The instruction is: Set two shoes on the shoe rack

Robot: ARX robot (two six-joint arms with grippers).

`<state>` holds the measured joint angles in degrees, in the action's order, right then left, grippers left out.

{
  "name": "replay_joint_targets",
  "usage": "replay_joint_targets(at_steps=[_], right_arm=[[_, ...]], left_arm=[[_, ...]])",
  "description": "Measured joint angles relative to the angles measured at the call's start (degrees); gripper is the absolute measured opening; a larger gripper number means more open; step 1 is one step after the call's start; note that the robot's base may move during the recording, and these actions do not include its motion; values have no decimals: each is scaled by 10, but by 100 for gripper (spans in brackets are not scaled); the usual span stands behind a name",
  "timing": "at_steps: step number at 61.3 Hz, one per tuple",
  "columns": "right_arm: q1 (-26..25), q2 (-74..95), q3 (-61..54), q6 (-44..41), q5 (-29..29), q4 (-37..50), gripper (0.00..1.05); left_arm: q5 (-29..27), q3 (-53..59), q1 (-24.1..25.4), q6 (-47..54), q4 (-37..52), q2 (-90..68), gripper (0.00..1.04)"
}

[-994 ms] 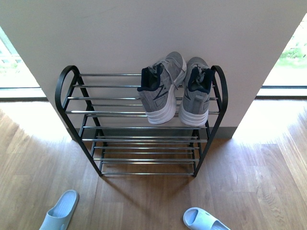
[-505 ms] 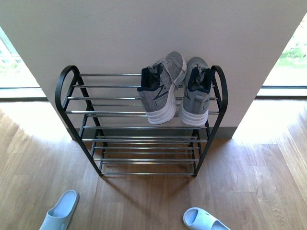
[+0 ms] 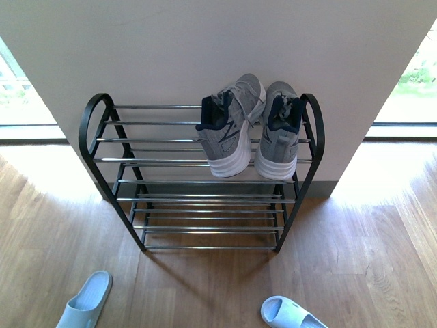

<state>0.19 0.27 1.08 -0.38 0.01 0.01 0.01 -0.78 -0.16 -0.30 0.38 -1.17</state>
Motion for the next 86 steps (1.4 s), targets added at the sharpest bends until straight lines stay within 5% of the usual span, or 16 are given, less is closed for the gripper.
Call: replay_joint_targets(at_steps=[8, 43, 86], right_arm=[[0, 0, 0, 0, 0, 0, 96], [0, 0, 0, 0, 0, 0, 96], [0, 0, 0, 0, 0, 0, 96]], left_arm=[[0, 0, 0, -1, -4, 2, 2], [0, 0, 0, 0, -4, 3, 97], [0, 0, 0, 0, -4, 3, 95]])
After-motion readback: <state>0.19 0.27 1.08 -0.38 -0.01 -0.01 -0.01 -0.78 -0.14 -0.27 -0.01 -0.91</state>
